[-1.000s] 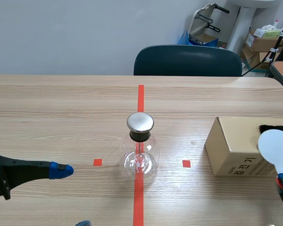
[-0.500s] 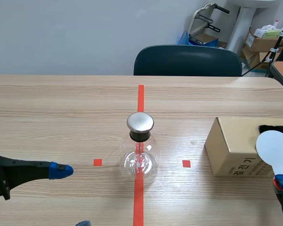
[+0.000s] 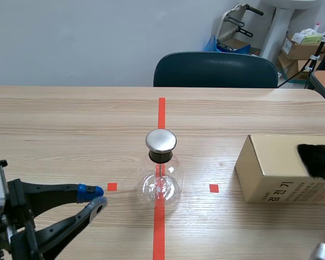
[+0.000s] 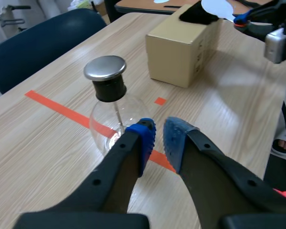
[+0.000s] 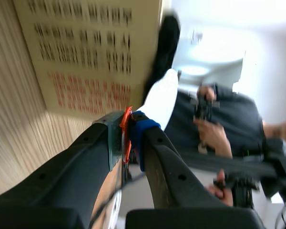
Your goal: Do the electroscope experiment
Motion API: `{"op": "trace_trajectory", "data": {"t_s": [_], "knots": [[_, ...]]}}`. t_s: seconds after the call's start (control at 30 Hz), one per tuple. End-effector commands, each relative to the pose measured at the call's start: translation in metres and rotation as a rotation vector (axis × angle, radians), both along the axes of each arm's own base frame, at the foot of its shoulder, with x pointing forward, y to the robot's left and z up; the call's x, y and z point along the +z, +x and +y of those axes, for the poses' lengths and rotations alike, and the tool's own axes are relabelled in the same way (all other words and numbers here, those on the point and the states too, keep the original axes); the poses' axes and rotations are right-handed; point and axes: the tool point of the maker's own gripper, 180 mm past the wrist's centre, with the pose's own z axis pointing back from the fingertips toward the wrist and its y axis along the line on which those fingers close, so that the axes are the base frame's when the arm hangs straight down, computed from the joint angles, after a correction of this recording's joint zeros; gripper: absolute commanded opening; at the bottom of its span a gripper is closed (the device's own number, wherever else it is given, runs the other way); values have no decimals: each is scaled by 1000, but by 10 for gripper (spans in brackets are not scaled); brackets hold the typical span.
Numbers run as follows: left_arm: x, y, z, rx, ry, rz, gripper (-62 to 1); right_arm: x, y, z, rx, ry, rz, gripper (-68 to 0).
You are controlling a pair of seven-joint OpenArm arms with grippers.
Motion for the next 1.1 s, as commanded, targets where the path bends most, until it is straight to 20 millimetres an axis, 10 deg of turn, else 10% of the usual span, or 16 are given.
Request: {"op": "trace_trajectory", "data": {"t_s": [0.0,0.53,1.07], "knots": [[1,6,0,20,-21,-11,-561,8,0,4,57,-47,-30,-658],[-52,42,-4,55,47,-24,-580,11,2,3,57,-51,-37,-658],[-87,67,-23,53,70,-5,-580,110,76,36,-26,-5,-293,-658]]}}
